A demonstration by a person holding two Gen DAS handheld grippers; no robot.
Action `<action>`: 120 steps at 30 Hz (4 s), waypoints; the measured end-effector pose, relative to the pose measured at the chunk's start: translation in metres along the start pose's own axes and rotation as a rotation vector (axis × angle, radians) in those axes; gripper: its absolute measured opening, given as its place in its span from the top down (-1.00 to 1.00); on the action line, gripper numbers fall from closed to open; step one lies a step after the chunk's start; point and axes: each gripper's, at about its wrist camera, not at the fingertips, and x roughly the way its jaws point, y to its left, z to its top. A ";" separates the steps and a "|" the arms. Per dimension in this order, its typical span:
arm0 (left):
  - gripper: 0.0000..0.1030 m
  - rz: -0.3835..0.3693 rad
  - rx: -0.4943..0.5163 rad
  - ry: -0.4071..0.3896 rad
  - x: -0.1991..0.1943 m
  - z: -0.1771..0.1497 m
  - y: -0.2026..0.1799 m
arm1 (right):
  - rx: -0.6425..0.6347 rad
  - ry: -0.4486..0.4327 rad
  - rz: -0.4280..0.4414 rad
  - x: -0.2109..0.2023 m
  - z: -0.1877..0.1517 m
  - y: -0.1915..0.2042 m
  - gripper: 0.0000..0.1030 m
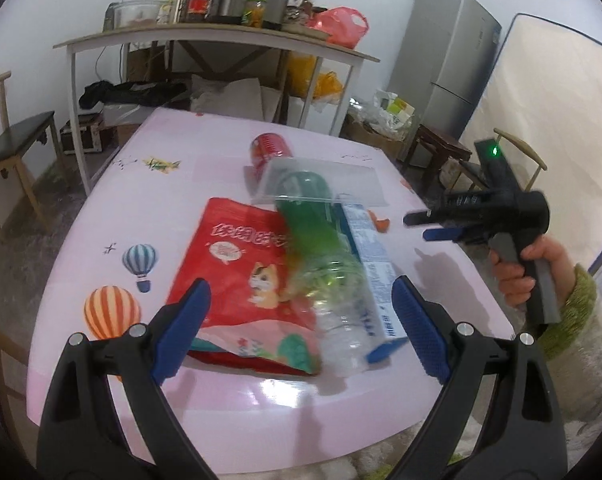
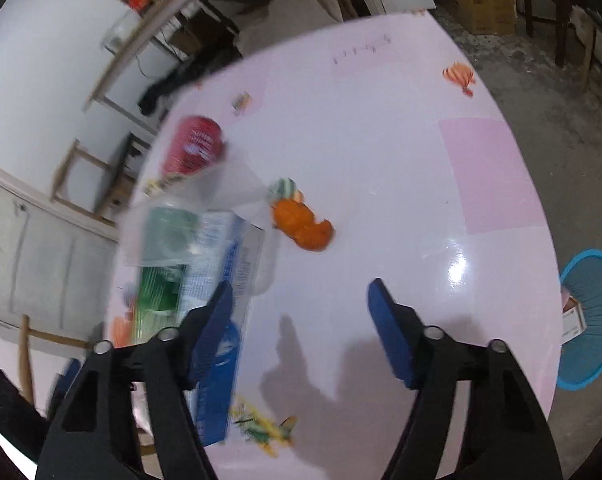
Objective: Collect trash
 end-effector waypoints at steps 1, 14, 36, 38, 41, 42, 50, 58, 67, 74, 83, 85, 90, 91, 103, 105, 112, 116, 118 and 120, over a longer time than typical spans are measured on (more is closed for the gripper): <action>-0.64 -0.001 -0.011 0.010 0.002 0.000 0.005 | -0.018 -0.002 -0.014 0.005 0.000 0.001 -0.04; -0.23 -0.025 -0.106 0.093 0.019 0.003 0.031 | -0.342 -0.019 -0.158 0.033 0.025 0.027 0.42; -0.03 -0.023 -0.122 0.123 0.018 0.000 0.023 | -0.172 0.027 -0.033 -0.017 -0.078 -0.004 0.73; -0.03 -0.020 -0.117 0.126 0.016 0.000 0.019 | -0.185 0.017 -0.043 -0.019 -0.083 -0.004 0.59; -0.03 -0.007 -0.107 0.120 0.012 -0.001 0.015 | -0.222 -0.009 -0.079 -0.024 -0.087 -0.001 0.19; -0.03 -0.005 -0.106 0.119 0.010 0.000 0.015 | -0.243 -0.024 -0.098 -0.025 -0.086 0.002 0.15; -0.06 -0.004 -0.081 0.095 0.006 0.035 0.018 | -0.307 -0.071 -0.155 -0.027 -0.082 0.010 0.14; -0.52 -0.099 -0.159 0.151 0.063 0.129 0.046 | -0.288 -0.089 -0.158 -0.021 -0.082 0.007 0.14; -0.61 -0.129 -0.299 0.465 0.224 0.190 0.080 | -0.251 -0.091 -0.130 -0.020 -0.076 0.001 0.14; -0.59 -0.107 -0.315 0.595 0.286 0.183 0.088 | -0.241 -0.085 -0.122 -0.019 -0.074 0.000 0.14; -0.31 -0.207 -0.338 0.603 0.299 0.170 0.083 | -0.233 -0.084 -0.118 -0.018 -0.072 0.000 0.14; -0.20 -0.214 -0.345 0.593 0.300 0.168 0.083 | -0.233 -0.084 -0.120 -0.018 -0.071 0.000 0.14; -0.20 -0.179 -0.348 0.528 0.300 0.172 0.096 | -0.229 -0.083 -0.126 -0.017 -0.071 0.000 0.14; -0.20 -0.171 -0.343 0.512 0.299 0.173 0.099 | -0.230 -0.082 -0.128 -0.017 -0.071 0.000 0.14; -0.49 -0.088 -0.263 0.482 0.276 0.159 0.104 | -0.232 -0.082 -0.134 -0.015 -0.070 0.001 0.14; -0.35 -0.078 -0.261 0.474 0.276 0.157 0.106 | -0.231 -0.084 -0.135 -0.015 -0.070 0.001 0.14; -0.20 -0.008 -0.256 0.400 0.263 0.160 0.113 | -0.225 -0.090 -0.136 -0.017 -0.073 0.000 0.14; -0.20 0.070 -0.160 0.335 0.240 0.169 0.106 | -0.226 -0.089 -0.135 -0.018 -0.073 -0.001 0.14; -0.20 0.100 -0.117 0.308 0.231 0.175 0.105 | -0.226 -0.091 -0.134 -0.018 -0.073 -0.001 0.14; -0.19 0.118 -0.087 0.288 0.225 0.179 0.104 | -0.222 -0.095 -0.132 -0.019 -0.074 -0.002 0.14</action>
